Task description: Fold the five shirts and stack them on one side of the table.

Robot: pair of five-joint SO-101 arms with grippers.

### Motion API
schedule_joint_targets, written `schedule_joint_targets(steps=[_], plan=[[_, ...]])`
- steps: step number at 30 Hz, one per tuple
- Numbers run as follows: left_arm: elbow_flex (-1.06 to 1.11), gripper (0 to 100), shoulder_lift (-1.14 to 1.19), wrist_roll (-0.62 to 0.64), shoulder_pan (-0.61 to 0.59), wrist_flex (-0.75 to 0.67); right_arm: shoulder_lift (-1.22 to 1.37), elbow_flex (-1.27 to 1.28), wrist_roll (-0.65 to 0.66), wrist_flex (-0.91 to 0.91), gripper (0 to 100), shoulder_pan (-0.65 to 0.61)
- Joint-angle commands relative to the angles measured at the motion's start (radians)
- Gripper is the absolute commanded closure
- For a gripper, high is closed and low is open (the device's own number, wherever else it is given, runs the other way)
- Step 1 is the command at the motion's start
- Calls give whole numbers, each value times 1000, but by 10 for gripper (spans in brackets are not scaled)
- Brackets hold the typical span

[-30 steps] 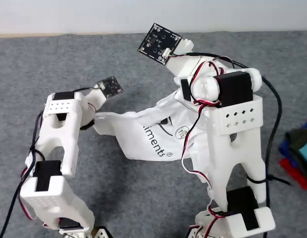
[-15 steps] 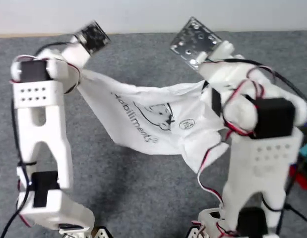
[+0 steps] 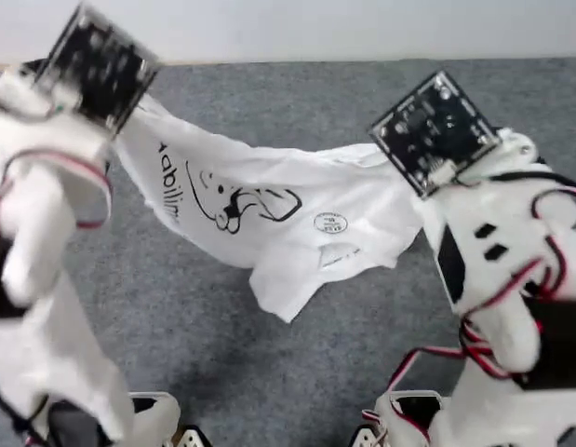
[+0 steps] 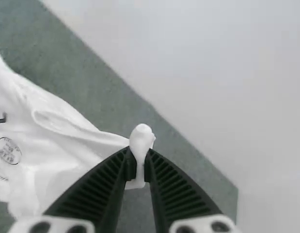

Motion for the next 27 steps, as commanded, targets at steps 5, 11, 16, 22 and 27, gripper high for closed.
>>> schedule_joint_targets(steps=[5,11,16,22,27], plan=[[-27,998,-178,-26,15,51,-71,-12,117,-202,988,12],[-4,998,-265,-95,11,118,-77,-12,262,-369,988,8],[139,998,-374,-98,11,118,-70,-11,396,-478,987,-8],[320,998,-503,-169,11,117,-81,-11,516,-542,987,-58],[401,998,-555,-170,-31,115,-73,-12,462,-553,987,44]])
